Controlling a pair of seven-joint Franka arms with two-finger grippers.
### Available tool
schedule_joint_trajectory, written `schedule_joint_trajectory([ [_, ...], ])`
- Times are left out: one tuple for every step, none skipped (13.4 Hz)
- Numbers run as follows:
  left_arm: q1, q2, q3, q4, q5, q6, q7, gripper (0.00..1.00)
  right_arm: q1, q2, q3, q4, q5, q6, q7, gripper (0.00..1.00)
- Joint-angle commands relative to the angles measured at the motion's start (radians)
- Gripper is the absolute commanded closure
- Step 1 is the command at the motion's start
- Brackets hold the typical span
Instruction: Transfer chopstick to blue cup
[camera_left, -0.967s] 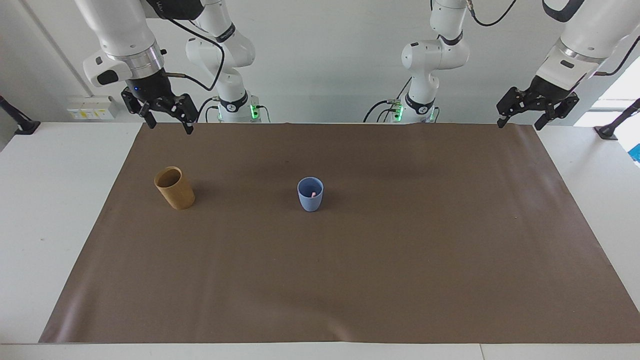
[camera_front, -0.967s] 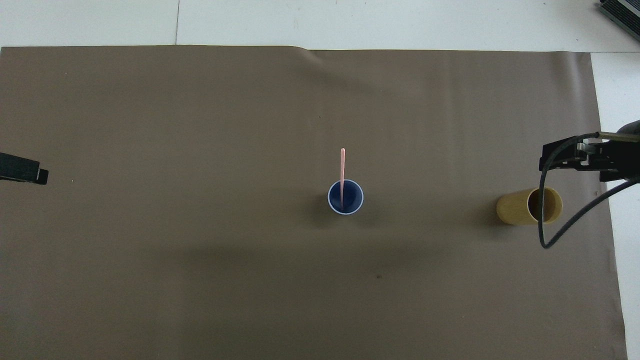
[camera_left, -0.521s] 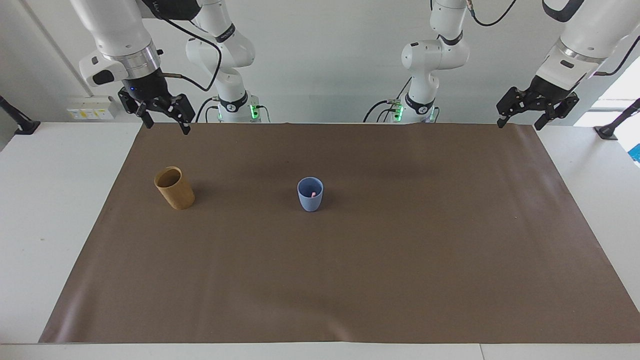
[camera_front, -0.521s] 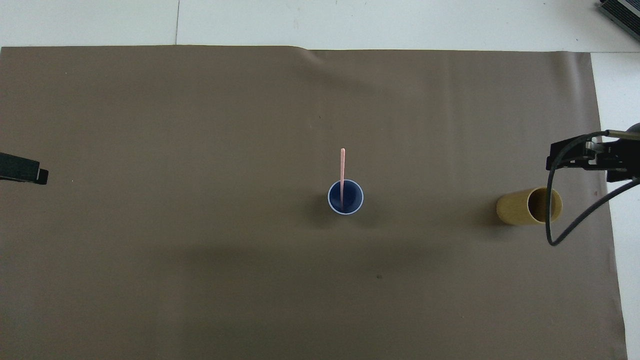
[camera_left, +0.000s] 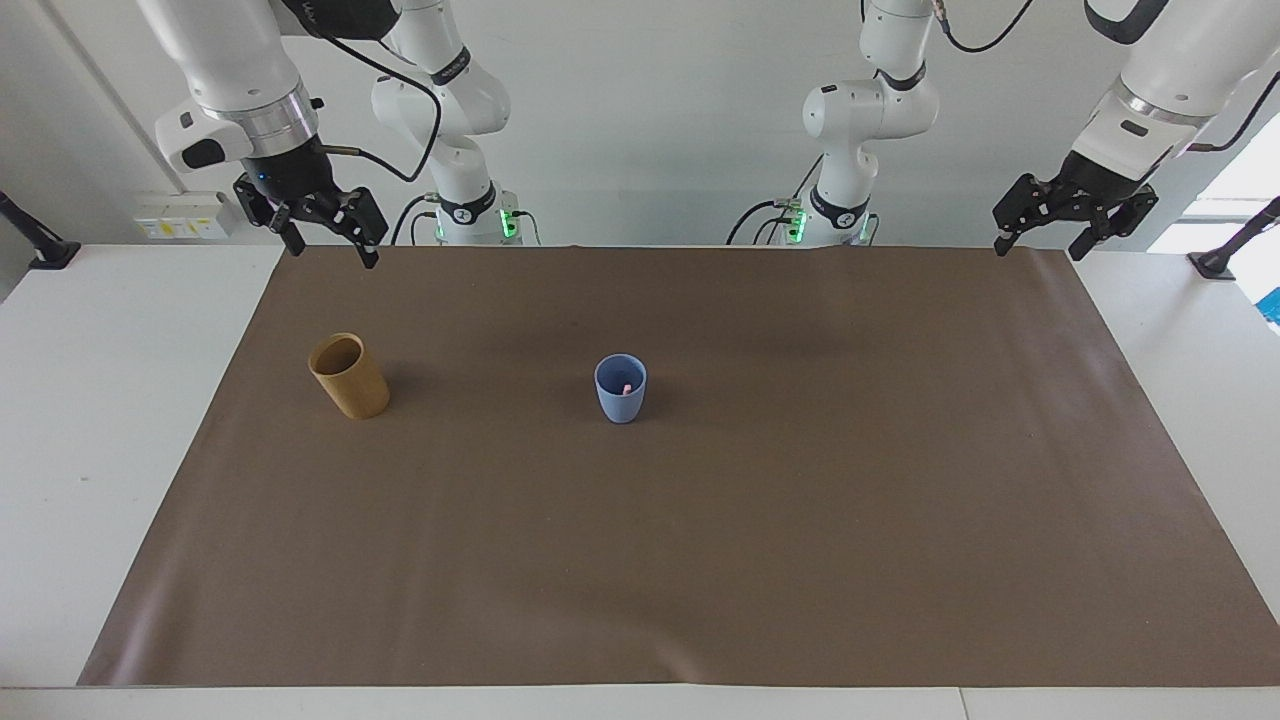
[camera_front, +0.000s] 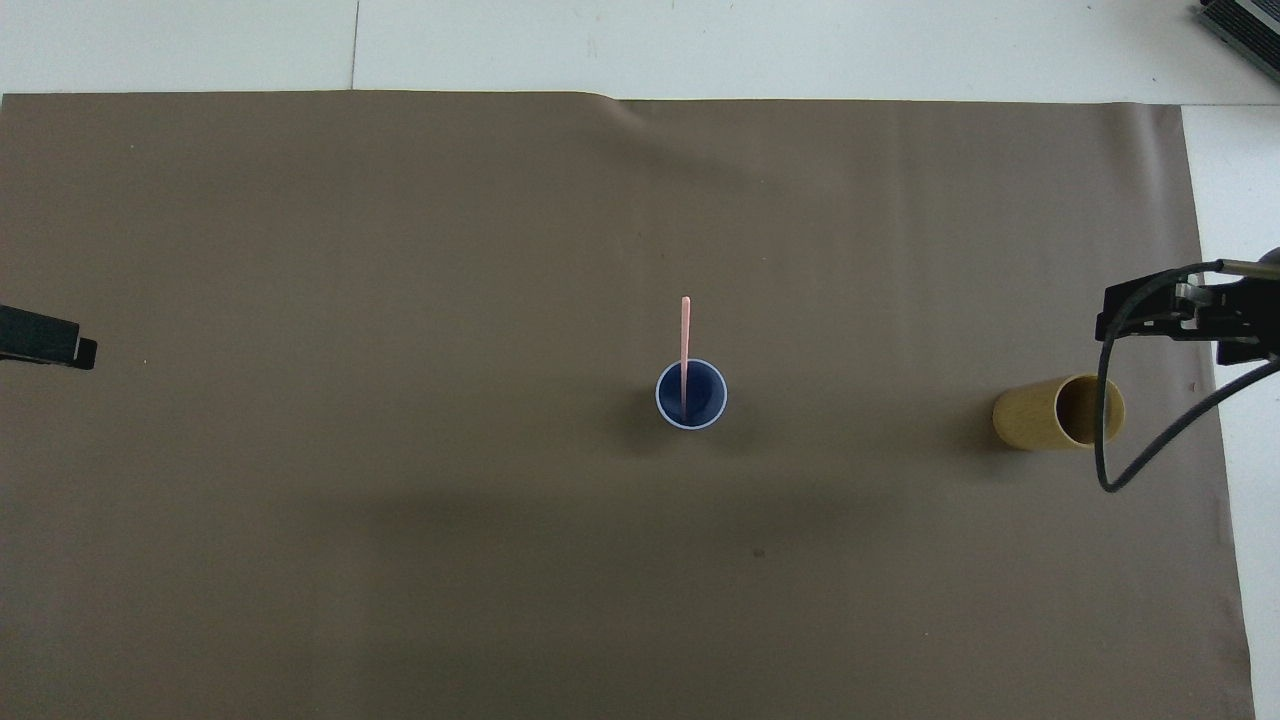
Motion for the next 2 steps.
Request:
schedule_joint_trajectory([
  [0.002, -0.007, 0.0, 0.005, -0.003, -0.017, -0.01, 0.0, -0.009, 0.015, 0.005, 0.025, 0.005, -0.019, -0.024, 0.0],
  [0.002, -0.007, 0.0, 0.005, -0.003, -0.017, -0.01, 0.0, -0.009, 0.015, 0.005, 0.025, 0.005, -0.017, -0.024, 0.0],
])
